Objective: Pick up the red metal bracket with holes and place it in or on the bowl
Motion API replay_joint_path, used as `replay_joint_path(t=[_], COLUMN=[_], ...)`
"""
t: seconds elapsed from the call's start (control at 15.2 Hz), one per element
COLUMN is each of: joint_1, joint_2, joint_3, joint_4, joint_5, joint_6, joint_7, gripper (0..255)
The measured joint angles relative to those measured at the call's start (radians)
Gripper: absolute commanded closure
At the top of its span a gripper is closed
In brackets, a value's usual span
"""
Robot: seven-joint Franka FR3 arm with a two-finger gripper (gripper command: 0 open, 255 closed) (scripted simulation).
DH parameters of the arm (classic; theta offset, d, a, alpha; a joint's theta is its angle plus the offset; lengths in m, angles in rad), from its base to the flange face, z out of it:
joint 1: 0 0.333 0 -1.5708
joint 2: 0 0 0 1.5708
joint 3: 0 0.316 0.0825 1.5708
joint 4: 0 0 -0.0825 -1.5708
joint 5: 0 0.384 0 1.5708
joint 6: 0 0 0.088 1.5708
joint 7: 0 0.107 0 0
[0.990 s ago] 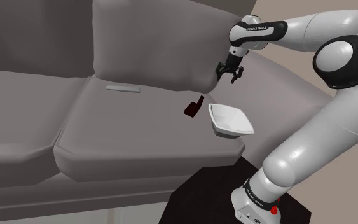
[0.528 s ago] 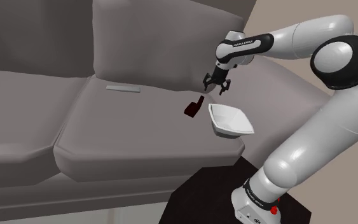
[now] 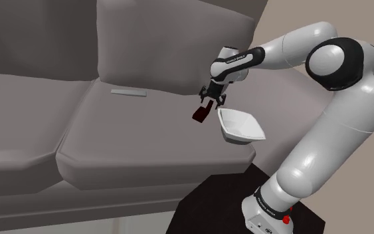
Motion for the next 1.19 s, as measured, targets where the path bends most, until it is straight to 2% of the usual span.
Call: replay_joint_path(t=[0.46, 0.86, 0.92, 1.19], joint_1=[0.001, 0.0, 0.001, -0.002], joint_2=[0.054, 0.056, 0.054, 0.042], joint_3=[0.004, 0.005, 0.004, 0.003], joint_4=[-0.018, -0.02, -0.023, -0.033], joint_5=[0.016, 0.017, 0.016, 0.016], joint_6=[0.097, 0.107, 0.111, 0.117], joint_7=[0.007, 0.005, 0.007, 0.0], gripper=[0, 0, 255, 255])
